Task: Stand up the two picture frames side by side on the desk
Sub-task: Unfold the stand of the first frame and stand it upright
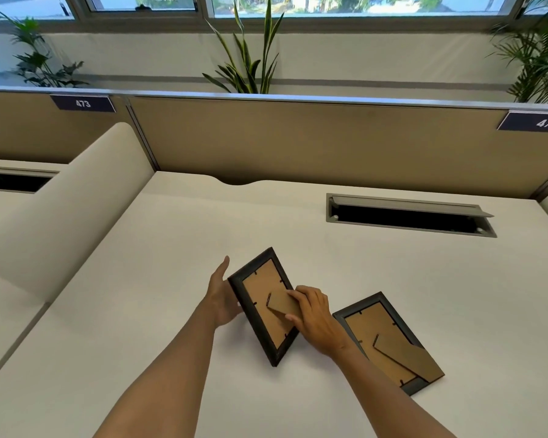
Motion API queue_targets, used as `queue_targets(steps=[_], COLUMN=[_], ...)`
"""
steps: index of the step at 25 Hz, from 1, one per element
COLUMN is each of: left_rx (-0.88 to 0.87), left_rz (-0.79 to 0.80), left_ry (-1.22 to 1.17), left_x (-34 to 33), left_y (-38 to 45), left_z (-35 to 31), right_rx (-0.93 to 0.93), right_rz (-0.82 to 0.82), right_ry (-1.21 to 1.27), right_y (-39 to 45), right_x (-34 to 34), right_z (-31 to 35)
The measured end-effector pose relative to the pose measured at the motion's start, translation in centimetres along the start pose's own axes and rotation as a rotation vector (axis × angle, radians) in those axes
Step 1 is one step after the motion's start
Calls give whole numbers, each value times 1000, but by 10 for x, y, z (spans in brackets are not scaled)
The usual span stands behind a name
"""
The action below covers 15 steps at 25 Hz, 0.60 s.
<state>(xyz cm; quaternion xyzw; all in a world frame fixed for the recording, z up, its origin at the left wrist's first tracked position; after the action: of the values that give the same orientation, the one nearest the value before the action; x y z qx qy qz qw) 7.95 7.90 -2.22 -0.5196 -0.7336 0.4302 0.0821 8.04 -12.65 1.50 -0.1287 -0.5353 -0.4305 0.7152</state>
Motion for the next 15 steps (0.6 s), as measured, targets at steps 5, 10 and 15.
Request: queue_targets(steps=[5, 10, 15], left_rx=[-27, -116, -213], left_rz=[193, 26, 93], left_ry=[46, 129, 46], left_x=[-46, -45, -82], left_y=[-14, -15, -25], left_z=[4, 8, -22], right_rx=[-52, -57, -73], right_rz=[-37, -13, 58], right_ry=[222, 265, 237], right_y=[13, 16, 18], right_x=[6, -3, -5], right_z=[12, 22, 17])
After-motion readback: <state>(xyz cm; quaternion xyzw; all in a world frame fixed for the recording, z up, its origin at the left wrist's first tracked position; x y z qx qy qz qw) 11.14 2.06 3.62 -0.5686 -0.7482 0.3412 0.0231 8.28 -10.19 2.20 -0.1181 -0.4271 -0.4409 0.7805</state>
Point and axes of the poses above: each hand's wrist, its own y-axis towards the middle knuckle, its own x-axis out of the back of the hand, z = x × y, the point moved 8 cm from there along y, towards the middle knuckle, and after that the axes turned 2 degrees about -y, right-handed, at the moved point
